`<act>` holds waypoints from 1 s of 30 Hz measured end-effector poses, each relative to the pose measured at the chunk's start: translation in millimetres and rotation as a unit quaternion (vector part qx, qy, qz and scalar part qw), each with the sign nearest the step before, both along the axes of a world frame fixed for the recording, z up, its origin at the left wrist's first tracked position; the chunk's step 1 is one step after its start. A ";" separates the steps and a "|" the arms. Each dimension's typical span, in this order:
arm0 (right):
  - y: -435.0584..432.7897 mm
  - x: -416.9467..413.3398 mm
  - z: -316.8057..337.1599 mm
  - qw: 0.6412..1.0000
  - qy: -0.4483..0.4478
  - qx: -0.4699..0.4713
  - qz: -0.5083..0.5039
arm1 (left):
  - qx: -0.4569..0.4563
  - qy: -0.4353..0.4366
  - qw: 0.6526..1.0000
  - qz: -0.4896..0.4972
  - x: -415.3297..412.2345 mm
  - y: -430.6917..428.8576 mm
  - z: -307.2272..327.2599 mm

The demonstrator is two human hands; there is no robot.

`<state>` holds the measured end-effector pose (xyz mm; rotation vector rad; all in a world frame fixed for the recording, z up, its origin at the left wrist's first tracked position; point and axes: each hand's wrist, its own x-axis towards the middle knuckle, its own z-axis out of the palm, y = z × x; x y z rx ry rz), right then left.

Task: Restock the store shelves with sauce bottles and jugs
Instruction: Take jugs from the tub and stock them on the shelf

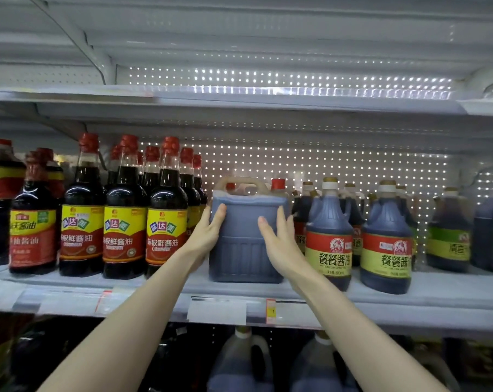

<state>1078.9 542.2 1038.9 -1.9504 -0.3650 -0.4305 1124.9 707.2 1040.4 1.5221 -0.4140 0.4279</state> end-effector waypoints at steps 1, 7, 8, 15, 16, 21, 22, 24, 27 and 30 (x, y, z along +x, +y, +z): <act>2.9 -2.6 -2.0 1.000 0.021 -0.003 -0.002 | -0.003 0.003 1.000 -0.007 -0.4 1.1 0.6; 19.6 -5.6 1.5 0.998 0.061 0.031 -0.009 | 0.006 0.031 0.999 -0.038 -4.1 6.7 -2.4; 20.8 -3.5 2.0 0.997 0.064 0.037 -0.009 | 0.006 0.031 0.999 -0.042 -6.1 5.8 -2.1; 17.4 24.9 1.1 0.993 0.077 0.089 0.016 | 0.031 0.006 0.999 -0.006 -15.7 5.0 -6.0; 17.8 26.6 1.2 0.993 0.077 0.092 0.019 | 0.036 0.001 0.999 0.003 -16.9 5.7 -6.5; 18.4 33.3 2.5 0.991 0.083 0.096 0.049 | 0.072 0.003 0.997 0.032 -15.1 19.9 -12.6; 18.8 33.7 2.5 0.991 0.085 0.096 0.048 | 0.068 0.008 0.997 0.036 -15.0 21.9 -13.0; 23.0 31.8 -0.1 0.993 0.084 0.078 0.035 | 0.055 0.019 0.998 0.035 -16.8 21.4 -13.1; 34.3 23.4 -7.2 0.995 0.082 0.055 0.032 | 0.021 0.044 0.999 0.009 -15.2 17.8 -15.3; 40.4 22.6 -9.6 0.989 0.093 0.099 0.065 | 0.003 0.051 0.999 0.007 -13.2 15.7 -21.1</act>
